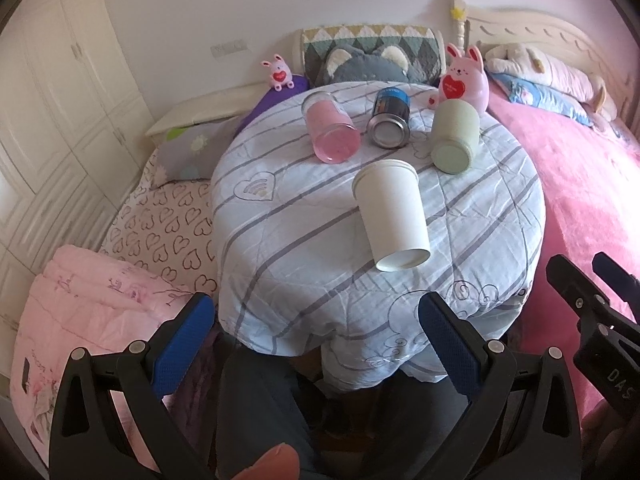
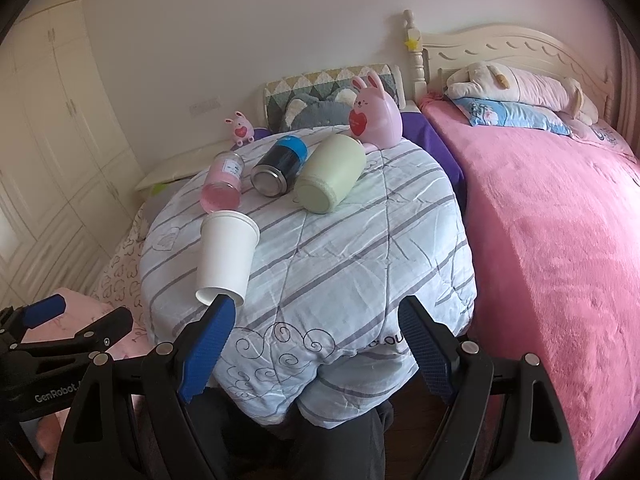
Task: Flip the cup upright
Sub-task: 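Move the left tool to the white cup and open its fingers, then close the left gripper around the white paper cup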
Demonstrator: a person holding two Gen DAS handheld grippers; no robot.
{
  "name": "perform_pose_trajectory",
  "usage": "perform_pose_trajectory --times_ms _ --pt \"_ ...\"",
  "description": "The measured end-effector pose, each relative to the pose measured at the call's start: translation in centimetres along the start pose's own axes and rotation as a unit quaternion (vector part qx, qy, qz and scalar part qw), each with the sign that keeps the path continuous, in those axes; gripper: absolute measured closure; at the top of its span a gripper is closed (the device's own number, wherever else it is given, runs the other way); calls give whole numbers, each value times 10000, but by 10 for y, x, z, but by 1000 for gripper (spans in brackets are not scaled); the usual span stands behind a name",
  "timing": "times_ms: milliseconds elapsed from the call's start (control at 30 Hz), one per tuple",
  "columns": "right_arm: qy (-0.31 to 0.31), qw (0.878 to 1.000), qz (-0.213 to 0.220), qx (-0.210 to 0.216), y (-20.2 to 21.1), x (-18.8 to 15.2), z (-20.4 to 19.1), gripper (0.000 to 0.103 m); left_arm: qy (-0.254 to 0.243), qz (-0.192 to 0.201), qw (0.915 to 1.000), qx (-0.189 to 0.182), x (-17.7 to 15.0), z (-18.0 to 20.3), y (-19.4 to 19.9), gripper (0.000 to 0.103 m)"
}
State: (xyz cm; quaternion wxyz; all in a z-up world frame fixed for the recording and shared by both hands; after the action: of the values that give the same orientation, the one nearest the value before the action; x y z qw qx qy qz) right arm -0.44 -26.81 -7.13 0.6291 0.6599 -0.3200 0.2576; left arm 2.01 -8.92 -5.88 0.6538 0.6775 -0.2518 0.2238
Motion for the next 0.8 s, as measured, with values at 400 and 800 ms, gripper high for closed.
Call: perform_pose_trajectory --times_ms 400,800 --pt "-145 9997 -193 44 -28 5 25 18 218 -406 9989 30 31 28 -44 0" --pt "-225 9988 -414 157 -70 23 46 18 552 -991 9933 -225 60 56 -96 0"
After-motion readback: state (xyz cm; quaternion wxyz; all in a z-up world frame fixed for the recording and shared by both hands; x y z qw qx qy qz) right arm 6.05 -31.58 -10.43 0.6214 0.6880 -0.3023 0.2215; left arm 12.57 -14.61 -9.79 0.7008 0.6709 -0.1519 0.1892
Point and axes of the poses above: each gripper's, at about its wrist camera, not at the fingertips, and y roughly against the way its jaws point, z to its right, x to its top, the point moved 1 cm from there along -y, roughly the way its jaws point, and after that the axes turned 9 degrees about y, right-handed, at the moved point
